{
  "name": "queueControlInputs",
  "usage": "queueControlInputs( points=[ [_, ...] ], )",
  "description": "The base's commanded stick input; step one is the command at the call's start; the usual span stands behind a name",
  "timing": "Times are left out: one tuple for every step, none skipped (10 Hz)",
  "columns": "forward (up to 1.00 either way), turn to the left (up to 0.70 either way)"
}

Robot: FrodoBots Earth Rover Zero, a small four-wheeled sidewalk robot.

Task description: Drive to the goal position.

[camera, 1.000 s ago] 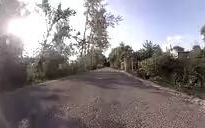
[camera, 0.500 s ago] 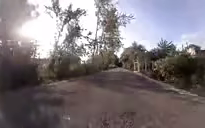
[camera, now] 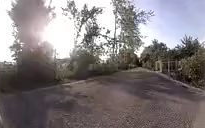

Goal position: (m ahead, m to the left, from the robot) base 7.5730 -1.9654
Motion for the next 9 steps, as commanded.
queueControlInputs(
  points=[
    [0.7, 0.0],
    [0.7, 0.0],
    [0.7, 0.0],
    [0.7, 0.0],
    [0.7, 0.0],
    [0.7, 0.0],
    [0.7, 0.0],
    [0.7, 0.0],
    [0.7, -0.02]
  ],
)
